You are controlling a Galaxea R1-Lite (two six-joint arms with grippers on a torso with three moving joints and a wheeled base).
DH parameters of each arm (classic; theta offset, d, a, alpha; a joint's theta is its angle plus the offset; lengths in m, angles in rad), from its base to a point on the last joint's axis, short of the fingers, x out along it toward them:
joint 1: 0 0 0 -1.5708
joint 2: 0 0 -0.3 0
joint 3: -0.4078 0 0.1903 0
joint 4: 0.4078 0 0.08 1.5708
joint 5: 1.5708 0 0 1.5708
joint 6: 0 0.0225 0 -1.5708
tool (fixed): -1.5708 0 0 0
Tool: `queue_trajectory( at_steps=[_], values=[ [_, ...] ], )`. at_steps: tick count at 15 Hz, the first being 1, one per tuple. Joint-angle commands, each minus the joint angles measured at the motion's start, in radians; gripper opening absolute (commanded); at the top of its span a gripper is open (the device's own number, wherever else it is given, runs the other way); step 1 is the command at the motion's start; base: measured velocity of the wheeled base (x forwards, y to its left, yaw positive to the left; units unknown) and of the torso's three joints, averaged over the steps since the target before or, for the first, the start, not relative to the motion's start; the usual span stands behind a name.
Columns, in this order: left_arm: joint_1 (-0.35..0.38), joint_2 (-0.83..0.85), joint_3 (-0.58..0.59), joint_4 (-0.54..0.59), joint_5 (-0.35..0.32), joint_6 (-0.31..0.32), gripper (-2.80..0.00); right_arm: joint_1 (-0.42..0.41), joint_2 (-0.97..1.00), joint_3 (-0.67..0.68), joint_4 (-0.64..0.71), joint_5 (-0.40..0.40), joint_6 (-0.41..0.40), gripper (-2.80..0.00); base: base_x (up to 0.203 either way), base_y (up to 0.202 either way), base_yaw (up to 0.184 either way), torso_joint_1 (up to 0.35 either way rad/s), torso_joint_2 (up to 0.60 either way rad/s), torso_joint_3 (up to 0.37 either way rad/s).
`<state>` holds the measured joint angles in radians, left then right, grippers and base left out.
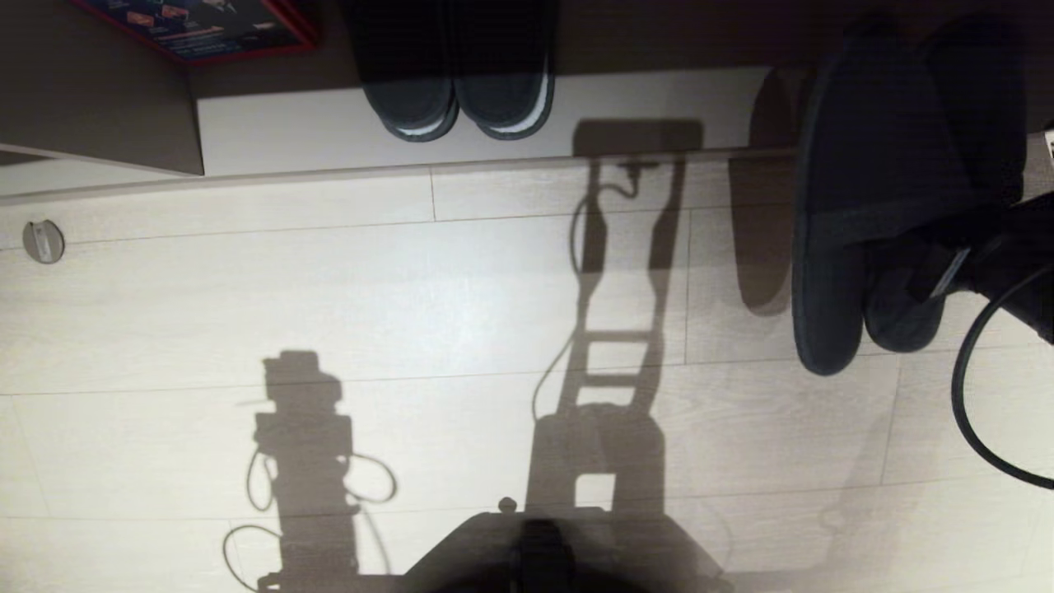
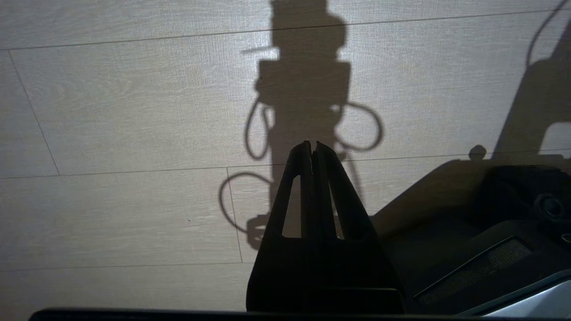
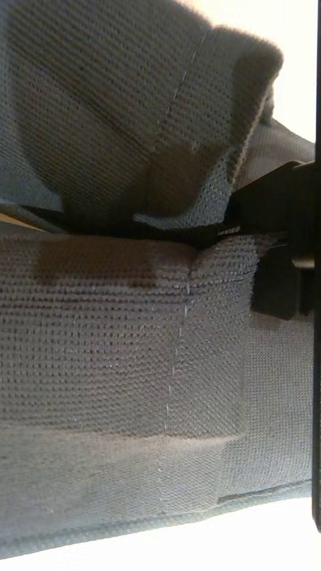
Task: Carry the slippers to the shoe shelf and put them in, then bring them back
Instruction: Place the slippers into the shoe cabinet
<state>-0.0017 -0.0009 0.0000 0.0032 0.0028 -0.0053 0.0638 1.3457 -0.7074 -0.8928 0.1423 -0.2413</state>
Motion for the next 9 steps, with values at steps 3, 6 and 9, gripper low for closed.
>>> queue_trajectory(
  at_steps=[3, 6, 9],
  values=[
    [0.000, 0.001, 0.000, 0.000, 0.000, -0.001, -2.80, -0.001, 0.081, -0.158, 0.032, -0.001, 0.002, -2.80, 0.000, 0.000, 0.000, 0.000, 0.00, 0.000],
    [0.000, 0.001, 0.000, 0.000, 0.000, -0.001, -2.80, -0.001, 0.117, -0.297, 0.097, 0.004, 0.002, -2.80, 0.000, 0.000, 0.000, 0.000, 0.00, 0.000],
    [0.000, 0.001, 0.000, 0.000, 0.000, -0.001, -2.80, -0.001, 0.187, -0.548, 0.216, 0.009, 0.001, -2.80, 0.000, 0.000, 0.000, 0.000, 0.00, 0.000]
  ],
)
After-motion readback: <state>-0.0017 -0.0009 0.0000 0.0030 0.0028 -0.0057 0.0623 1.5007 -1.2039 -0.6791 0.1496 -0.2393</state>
